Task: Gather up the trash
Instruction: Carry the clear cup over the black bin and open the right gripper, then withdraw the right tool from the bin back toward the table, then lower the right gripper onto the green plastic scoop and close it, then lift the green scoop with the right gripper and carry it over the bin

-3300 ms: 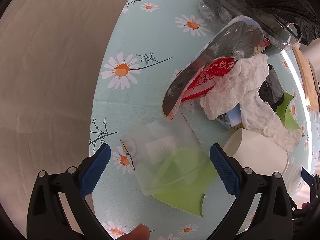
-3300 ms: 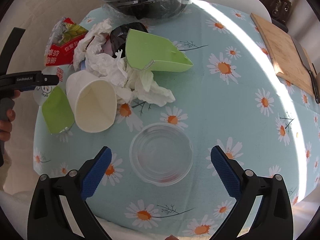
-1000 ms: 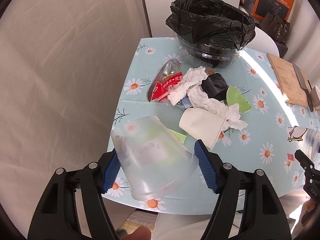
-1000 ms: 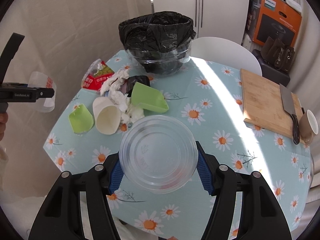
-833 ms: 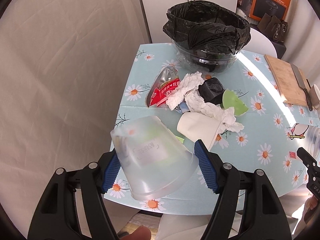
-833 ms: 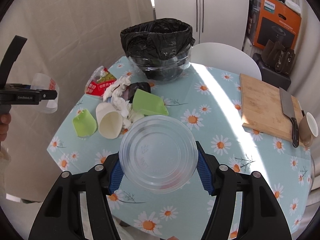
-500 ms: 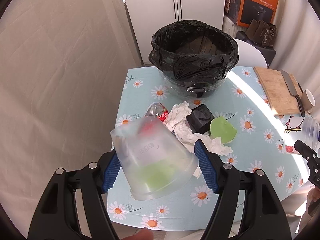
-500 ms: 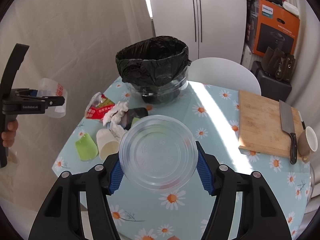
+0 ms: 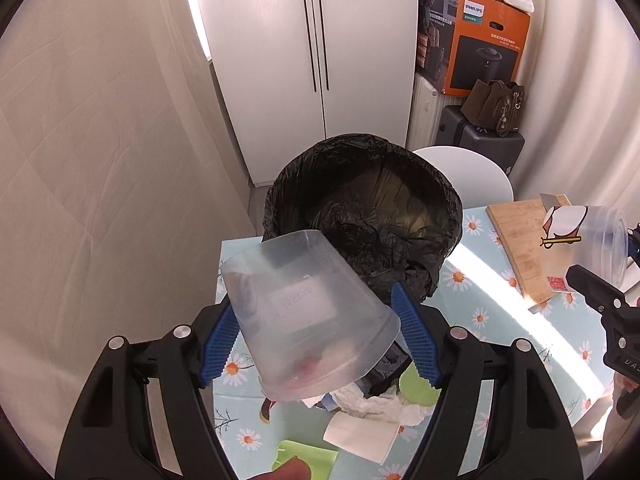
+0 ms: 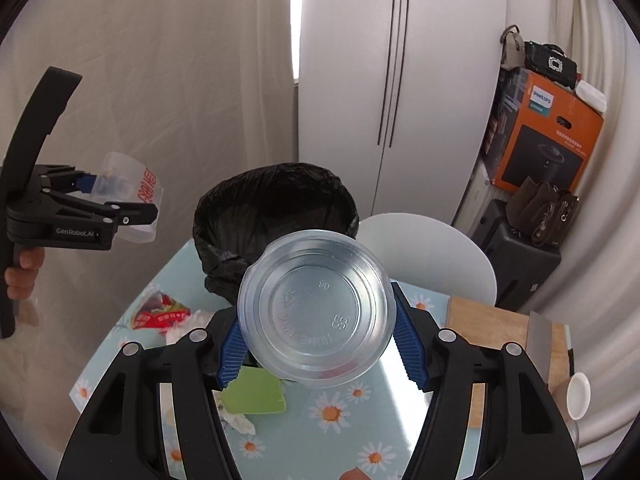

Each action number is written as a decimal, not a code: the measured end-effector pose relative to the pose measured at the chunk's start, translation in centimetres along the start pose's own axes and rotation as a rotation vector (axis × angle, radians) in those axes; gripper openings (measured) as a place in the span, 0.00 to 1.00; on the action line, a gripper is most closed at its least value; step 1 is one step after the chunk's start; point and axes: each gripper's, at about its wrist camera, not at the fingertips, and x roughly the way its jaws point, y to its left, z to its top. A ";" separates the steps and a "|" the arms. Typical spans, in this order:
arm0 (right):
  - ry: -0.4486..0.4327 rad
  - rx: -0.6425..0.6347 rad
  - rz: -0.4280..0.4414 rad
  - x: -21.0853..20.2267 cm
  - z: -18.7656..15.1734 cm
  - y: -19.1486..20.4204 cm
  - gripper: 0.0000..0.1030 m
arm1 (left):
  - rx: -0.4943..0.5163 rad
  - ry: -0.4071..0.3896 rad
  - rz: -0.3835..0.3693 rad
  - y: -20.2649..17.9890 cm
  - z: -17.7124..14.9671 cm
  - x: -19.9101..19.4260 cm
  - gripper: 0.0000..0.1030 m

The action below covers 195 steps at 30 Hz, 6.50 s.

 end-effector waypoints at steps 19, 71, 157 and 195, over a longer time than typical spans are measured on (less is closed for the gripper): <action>0.052 -0.042 0.093 12.6 7.5 2.1 0.58 | 0.035 0.008 -0.061 2.3 5.6 11.5 0.75; 0.141 -0.104 0.128 3.7 -6.3 5.4 0.90 | -0.145 0.082 0.105 4.6 -16.2 0.6 0.94; 0.598 0.004 0.127 20.7 -17.4 4.0 0.09 | -0.020 0.358 -0.085 2.3 -28.9 12.7 0.86; 0.344 0.101 -0.074 3.8 -18.5 -2.4 0.08 | -0.038 0.265 -0.063 2.0 -30.3 3.4 0.85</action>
